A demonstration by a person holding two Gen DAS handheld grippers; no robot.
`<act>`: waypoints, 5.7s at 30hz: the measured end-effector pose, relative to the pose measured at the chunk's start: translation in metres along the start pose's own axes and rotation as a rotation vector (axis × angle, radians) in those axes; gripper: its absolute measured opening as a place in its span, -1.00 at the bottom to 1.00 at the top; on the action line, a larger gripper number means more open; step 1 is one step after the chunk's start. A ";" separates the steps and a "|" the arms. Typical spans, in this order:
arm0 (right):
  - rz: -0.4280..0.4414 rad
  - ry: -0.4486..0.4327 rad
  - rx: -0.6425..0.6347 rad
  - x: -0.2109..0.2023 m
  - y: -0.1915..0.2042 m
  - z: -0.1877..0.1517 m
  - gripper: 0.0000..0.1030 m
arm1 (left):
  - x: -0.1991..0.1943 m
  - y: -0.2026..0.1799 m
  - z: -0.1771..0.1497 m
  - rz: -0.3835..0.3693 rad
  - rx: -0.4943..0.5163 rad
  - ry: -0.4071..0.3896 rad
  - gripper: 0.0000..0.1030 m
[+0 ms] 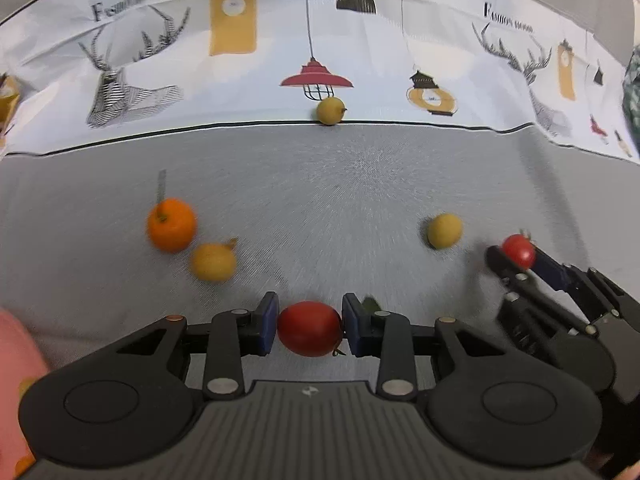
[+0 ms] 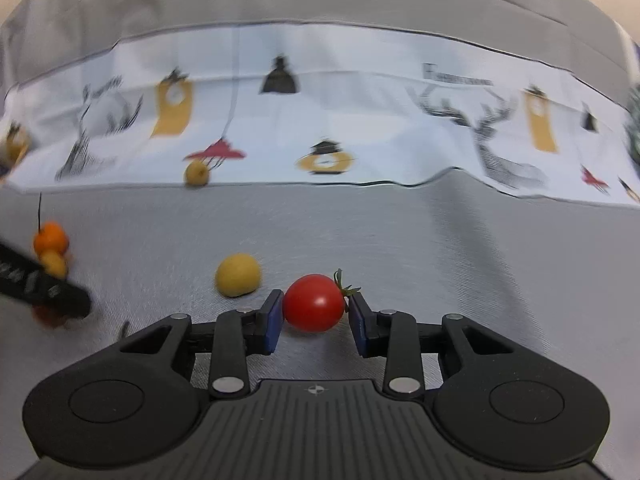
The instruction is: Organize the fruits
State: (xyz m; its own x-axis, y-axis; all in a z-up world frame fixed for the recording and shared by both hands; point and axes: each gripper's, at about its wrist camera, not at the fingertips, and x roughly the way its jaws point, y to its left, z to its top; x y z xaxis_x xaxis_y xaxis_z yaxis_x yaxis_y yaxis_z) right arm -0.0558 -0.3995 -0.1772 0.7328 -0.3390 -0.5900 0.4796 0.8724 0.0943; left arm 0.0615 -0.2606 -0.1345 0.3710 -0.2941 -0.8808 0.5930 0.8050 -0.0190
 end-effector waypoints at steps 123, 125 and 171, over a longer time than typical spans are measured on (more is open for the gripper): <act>-0.143 0.130 0.112 -0.003 0.110 -0.030 0.99 | -0.232 0.242 -0.097 0.203 -0.325 -0.081 -0.25; -0.128 0.123 0.056 0.012 0.110 -0.023 0.99 | -0.220 0.243 -0.073 0.204 -0.327 -0.045 -0.25; 0.576 0.217 0.274 -0.080 0.257 0.036 0.54 | -0.193 0.277 -0.077 0.176 -0.282 -0.104 0.99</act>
State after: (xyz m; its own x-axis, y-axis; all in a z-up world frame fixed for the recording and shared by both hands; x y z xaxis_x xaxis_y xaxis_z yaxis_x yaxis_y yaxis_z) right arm 0.0257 -0.1608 -0.0769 0.8082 0.2569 -0.5299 0.1679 0.7620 0.6255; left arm 0.0986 0.0591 -0.0060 0.5291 -0.1776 -0.8297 0.2982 0.9544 -0.0142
